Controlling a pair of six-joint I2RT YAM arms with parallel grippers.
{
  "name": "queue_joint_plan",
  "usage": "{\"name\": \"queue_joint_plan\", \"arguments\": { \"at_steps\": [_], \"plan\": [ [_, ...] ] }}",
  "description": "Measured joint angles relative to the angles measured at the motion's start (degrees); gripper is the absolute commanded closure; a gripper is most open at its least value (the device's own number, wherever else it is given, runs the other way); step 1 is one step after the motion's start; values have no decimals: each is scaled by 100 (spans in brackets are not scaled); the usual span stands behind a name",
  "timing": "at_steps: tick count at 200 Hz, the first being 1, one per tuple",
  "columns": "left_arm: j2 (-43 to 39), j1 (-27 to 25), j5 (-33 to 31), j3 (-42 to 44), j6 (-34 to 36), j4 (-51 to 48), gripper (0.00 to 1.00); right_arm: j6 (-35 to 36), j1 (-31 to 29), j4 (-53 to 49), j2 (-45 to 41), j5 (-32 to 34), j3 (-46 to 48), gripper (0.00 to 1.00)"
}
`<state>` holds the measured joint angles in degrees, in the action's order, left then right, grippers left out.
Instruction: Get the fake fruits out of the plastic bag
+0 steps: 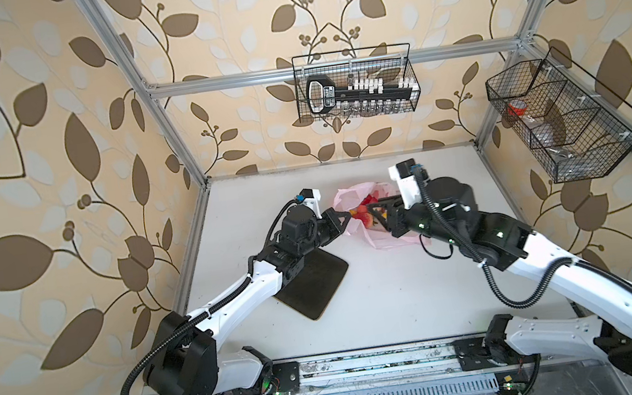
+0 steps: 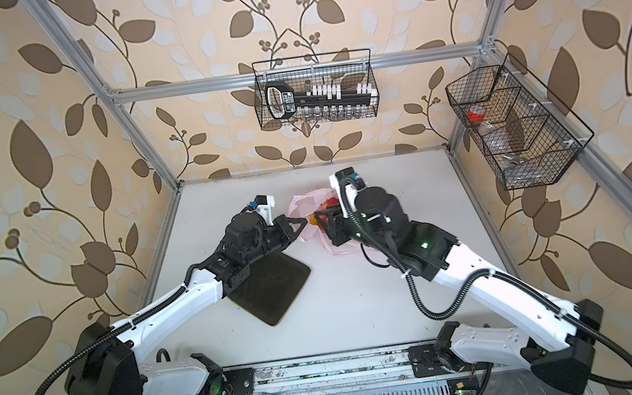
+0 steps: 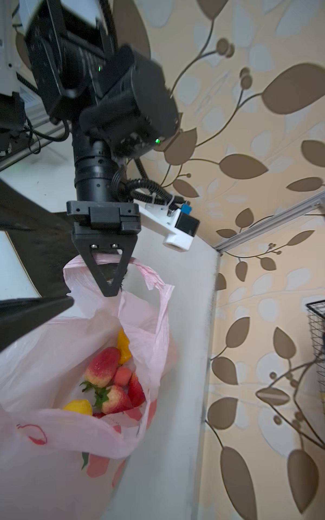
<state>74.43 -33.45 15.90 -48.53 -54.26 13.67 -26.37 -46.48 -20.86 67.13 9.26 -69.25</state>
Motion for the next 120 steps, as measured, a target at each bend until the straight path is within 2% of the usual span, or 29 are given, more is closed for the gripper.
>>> {"name": "queue_joint_plan", "arguments": {
  "at_steps": [23,44,70,91,120],
  "plan": [
    [-164,0,-22,63,-4,-35,100,-221,-11,210,522,704,168,79],
    [-354,-2,-122,138,-31,-63,100,-474,0,459,896,1169,369,79],
    [-577,-2,-203,247,-107,-83,100,-767,31,883,1325,1381,634,80],
    [-673,-31,-286,291,-151,-153,100,-929,120,1274,1690,1377,892,76],
    [-741,-74,-297,295,-155,-299,100,-1010,428,1694,2234,1250,1073,65]
  ]
}}
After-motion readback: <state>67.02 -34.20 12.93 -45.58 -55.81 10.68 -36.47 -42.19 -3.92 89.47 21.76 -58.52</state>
